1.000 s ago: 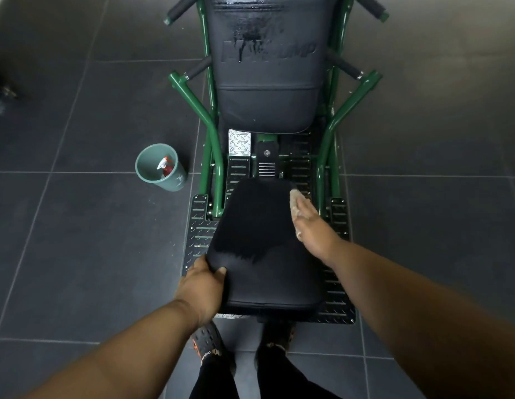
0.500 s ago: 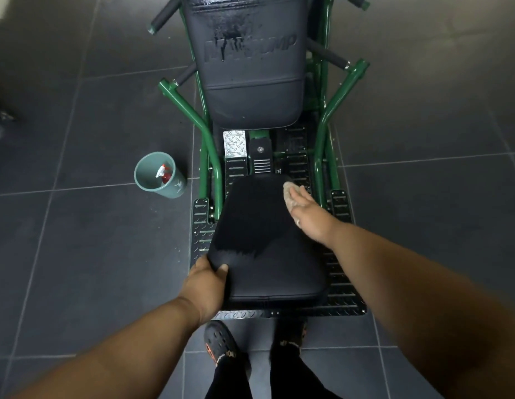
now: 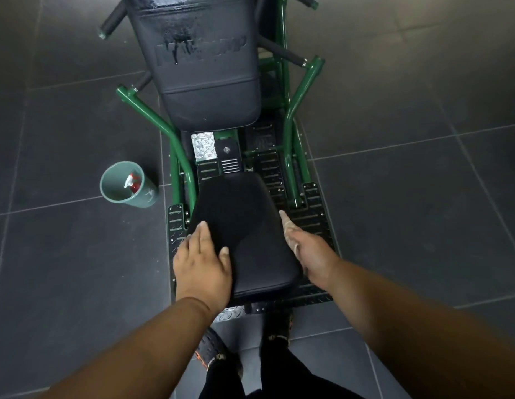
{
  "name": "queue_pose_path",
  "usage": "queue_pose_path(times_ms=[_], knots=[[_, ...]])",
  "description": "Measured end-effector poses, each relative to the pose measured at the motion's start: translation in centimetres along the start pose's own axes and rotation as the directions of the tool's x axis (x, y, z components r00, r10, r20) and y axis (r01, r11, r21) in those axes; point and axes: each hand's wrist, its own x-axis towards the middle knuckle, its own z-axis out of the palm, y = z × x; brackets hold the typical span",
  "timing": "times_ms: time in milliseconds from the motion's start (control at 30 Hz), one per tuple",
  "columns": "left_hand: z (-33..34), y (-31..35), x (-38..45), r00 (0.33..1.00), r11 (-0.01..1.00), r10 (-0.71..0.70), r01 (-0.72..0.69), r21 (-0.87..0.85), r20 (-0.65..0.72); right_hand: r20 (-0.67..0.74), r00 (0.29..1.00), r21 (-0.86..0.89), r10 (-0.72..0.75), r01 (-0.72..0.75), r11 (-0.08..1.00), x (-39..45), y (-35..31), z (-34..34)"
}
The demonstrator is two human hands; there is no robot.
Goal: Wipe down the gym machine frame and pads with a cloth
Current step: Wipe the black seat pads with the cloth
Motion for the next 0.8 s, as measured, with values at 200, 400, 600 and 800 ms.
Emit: queue_pose_path(times_ms=[200,400,600,800], knots=[[0.9,-0.5,0.1,0.998,1.0,0.001,-0.001,0.007,-0.07,-0.098,0.995,-0.181,-0.032,0.013,0.983,5.4,-5.7,1.5],[1.5,-0.6,0.3,0.997,0.999,0.031,-0.029,0.038,-0.065,-0.035,0.996,-0.267,-0.087,0.075,0.961,13.6,-9.7,2.0],[1.9,-0.7,0.3,0.995,0.997,0.055,-0.05,0.059,-0.081,0.064,0.997,-0.288,-0.033,0.05,0.956,16.3,-10.0,1.3],[1.8,-0.6,0.1,0.995,0.998,0.054,-0.051,0.034,-0.079,-0.031,0.984,-0.184,-0.176,0.168,0.968,11.9,-7.6,1.8]])
